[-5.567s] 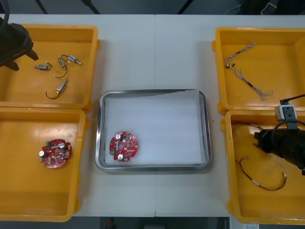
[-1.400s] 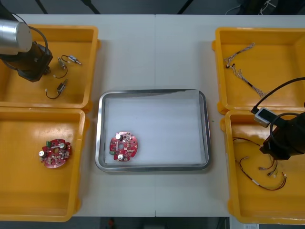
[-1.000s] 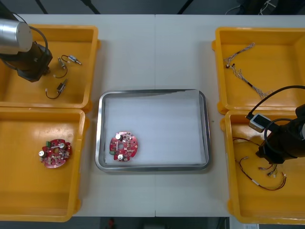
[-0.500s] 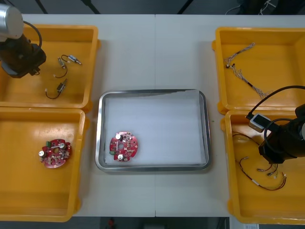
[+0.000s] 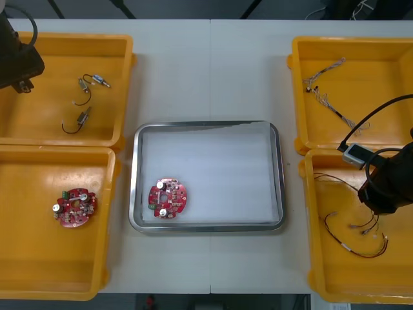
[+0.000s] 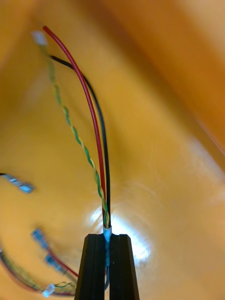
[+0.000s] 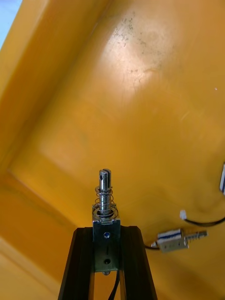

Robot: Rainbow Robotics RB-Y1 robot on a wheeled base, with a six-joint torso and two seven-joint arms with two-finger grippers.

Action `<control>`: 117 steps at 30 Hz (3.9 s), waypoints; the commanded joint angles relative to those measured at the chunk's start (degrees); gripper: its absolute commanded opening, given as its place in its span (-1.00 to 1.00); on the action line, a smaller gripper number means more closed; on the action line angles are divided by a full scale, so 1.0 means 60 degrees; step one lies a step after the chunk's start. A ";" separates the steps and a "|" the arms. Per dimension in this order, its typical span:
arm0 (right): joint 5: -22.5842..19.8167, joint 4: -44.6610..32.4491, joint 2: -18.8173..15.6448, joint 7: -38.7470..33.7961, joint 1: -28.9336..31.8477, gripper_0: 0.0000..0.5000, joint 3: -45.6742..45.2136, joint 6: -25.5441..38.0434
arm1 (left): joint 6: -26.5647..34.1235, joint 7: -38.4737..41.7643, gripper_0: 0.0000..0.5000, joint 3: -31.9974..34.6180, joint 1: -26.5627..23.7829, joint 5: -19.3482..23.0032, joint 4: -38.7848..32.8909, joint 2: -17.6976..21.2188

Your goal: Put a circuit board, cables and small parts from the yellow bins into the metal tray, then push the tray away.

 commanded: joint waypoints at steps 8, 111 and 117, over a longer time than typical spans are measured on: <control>-0.1686 -0.1204 -0.0190 0.0475 -0.0449 -1.00 -0.1873 0.1493 | 0.1030 -0.0041 -1.00 0.0229 -0.0545 0.1877 -0.1733 0.1488; -0.0763 0.0217 0.2329 0.1251 -0.7026 1.00 0.7620 -0.0089 | 0.1147 0.0413 -1.00 0.0229 0.0583 0.2522 -0.5658 0.1444; -0.1627 -0.0179 0.2022 0.0636 -0.7026 1.00 0.6418 0.0629 | 0.1147 0.0413 -1.00 0.0229 0.0583 0.2522 -0.5658 0.1444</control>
